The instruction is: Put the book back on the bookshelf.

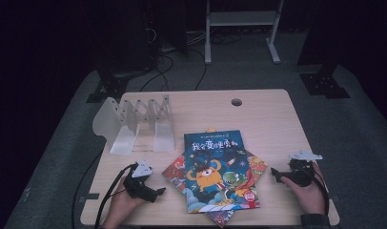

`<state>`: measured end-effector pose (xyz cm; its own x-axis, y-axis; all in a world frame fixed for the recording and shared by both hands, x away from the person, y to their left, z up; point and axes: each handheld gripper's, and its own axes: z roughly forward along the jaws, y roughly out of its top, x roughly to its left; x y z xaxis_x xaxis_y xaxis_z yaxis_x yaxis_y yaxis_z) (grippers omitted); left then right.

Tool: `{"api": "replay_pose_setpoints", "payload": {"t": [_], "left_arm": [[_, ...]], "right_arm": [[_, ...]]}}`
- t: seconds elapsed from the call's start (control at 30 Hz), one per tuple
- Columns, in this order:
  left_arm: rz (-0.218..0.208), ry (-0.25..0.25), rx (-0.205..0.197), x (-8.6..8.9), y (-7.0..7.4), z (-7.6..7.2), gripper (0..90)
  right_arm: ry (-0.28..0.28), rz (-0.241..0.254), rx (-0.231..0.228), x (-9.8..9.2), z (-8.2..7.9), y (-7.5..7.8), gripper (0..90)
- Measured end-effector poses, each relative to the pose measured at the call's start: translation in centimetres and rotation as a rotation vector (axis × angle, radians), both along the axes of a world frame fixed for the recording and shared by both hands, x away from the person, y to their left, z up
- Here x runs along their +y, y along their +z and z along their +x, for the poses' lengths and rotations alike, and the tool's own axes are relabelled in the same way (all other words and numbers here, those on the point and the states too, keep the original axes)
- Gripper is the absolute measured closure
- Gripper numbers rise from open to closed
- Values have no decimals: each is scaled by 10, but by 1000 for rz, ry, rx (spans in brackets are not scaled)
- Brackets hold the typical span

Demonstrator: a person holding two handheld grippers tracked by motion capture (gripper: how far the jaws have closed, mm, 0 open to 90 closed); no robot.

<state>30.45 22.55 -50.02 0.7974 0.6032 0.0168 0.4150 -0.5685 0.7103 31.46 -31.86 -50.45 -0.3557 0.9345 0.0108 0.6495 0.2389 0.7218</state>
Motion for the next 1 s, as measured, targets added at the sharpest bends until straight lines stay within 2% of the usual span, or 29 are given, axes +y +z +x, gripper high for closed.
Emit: {"api": "replay_pose_setpoints", "payload": {"t": [0.17, 0.27, 0.4, 0.47, 0.57, 0.73, 0.87, 1.0], "left_arm": [[0, 0, 0, 0, 0, 0, 0], [0, 0, 0, 0, 0, 0, 0], [0, 0, 0, 0, 0, 0, 0], [0, -1, 1, 0, 0, 0, 0], [-1, -2, 0, 0, 0, 0, 0], [0, -1, 0, 0, 0, 0, 0], [0, -1, 0, 0, 0, 0, 0], [-1, -2, 0, 0, 0, 0, 0]], "right_arm": [[0, 2, -5, 0, -3, 0, 78], [-7, 9, -21, -1, -6, 1, 147], [-16, 17, -12, -2, -12, 4, 267], [-14, 51, 1, -5, -14, 10, 293], [-27, 73, -28, -5, -19, 21, 311], [1, 95, -66, 2, -22, 41, 314], [29, 127, -74, 10, -18, 51, 314], [54, 146, -69, 19, -13, 55, 319]]}}
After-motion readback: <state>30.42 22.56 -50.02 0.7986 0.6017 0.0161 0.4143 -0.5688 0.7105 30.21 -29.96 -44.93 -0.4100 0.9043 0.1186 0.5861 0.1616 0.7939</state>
